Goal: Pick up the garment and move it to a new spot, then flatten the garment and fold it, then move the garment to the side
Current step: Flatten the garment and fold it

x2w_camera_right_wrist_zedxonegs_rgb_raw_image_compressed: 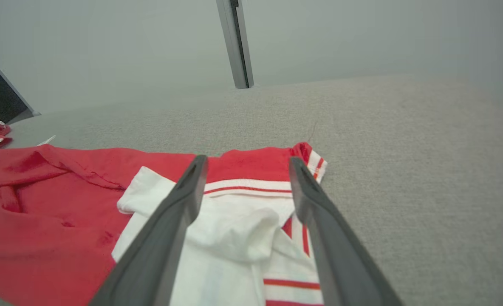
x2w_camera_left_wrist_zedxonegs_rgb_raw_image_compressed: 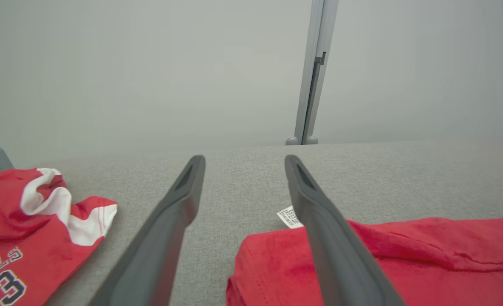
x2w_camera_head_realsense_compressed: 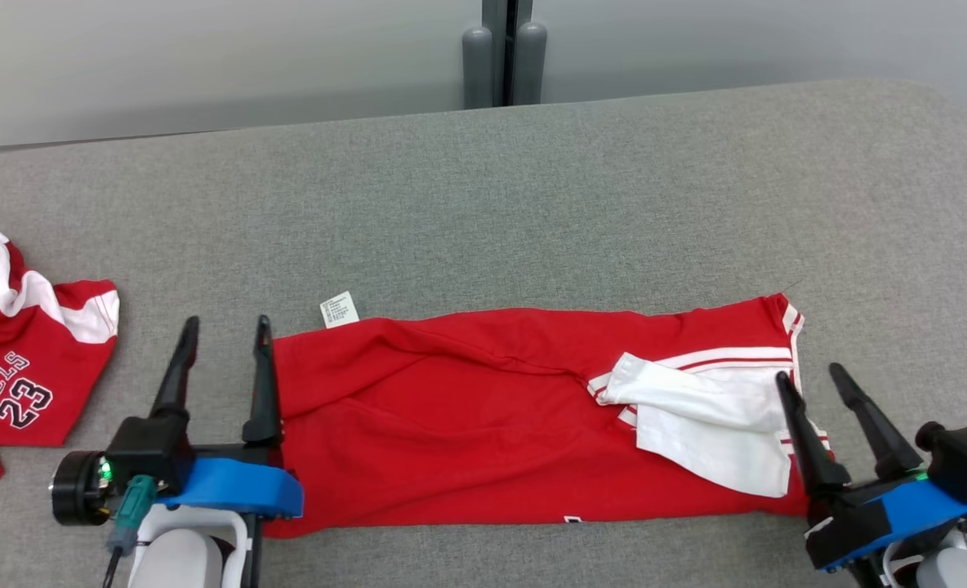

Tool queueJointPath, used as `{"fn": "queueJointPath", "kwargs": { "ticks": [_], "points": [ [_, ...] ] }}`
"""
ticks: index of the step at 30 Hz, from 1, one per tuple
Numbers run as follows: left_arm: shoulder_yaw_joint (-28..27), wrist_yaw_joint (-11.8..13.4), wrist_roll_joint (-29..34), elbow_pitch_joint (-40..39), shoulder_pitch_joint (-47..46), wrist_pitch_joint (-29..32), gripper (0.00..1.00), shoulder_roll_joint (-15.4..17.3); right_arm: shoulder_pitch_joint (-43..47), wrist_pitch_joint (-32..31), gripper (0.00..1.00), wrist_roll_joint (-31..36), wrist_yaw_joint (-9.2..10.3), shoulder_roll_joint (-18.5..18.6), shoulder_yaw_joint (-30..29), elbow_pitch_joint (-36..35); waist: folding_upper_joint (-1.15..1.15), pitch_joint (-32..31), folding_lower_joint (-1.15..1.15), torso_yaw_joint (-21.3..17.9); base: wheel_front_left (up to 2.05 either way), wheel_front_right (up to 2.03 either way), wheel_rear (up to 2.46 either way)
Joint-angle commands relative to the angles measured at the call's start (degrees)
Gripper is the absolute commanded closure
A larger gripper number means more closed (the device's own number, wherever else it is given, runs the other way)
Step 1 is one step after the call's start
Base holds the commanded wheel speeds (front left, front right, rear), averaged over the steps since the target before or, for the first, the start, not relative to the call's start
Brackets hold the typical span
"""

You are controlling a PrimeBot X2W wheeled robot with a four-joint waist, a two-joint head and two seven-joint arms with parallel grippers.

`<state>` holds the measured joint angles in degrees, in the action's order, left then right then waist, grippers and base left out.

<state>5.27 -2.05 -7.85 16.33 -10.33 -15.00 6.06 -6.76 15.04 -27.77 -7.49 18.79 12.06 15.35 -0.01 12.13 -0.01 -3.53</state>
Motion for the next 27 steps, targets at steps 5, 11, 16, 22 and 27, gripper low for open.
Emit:
{"fn": "queueJointPath", "kwargs": {
  "ticks": [5, 11, 16, 22, 27],
  "points": [
    [-3.74, 1.79, 2.43, -6.54, 3.68, -0.23, 0.00, -1.63, -1.98, 0.17, 0.00, 1.41, -0.01, 0.16, -3.40, 4.99, 0.01, -0.42, 0.01, 0.48, 0.00, 0.00, 0.00],
    [-5.62, 2.64, 3.73, -9.17, 6.03, -0.23, 0.00, -2.55, -5.72, -1.37, 0.00, 2.06, -0.01, -0.89, -3.70, 12.67, 0.01, -0.21, 0.01, 1.28, 0.00, 0.00, 0.00],
    [-5.29, 3.88, 4.95, -10.19, 7.32, -0.23, 0.00, -2.94, -8.74, -3.53, 0.00, 2.34, -0.01, -1.73, -2.86, 19.26, 0.01, -0.12, 0.01, 2.33, 0.00, 0.00, 0.00],
    [-4.90, 4.81, 5.79, -10.17, 7.93, -0.23, 0.00, -3.08, -10.82, -5.75, 0.00, 1.58, -0.01, -2.27, -1.30, 25.86, 0.01, -0.09, 0.01, 3.05, 0.00, 0.00, 0.00],
    [-4.88, 5.32, 5.91, -10.10, 8.28, -0.23, 0.00, -3.12, -10.94, -7.87, 0.00, 0.33, -0.02, -3.18, 1.30, 29.86, 0.01, -0.15, 0.01, 3.15, 0.00, 0.00, 0.00]
  ]
}}
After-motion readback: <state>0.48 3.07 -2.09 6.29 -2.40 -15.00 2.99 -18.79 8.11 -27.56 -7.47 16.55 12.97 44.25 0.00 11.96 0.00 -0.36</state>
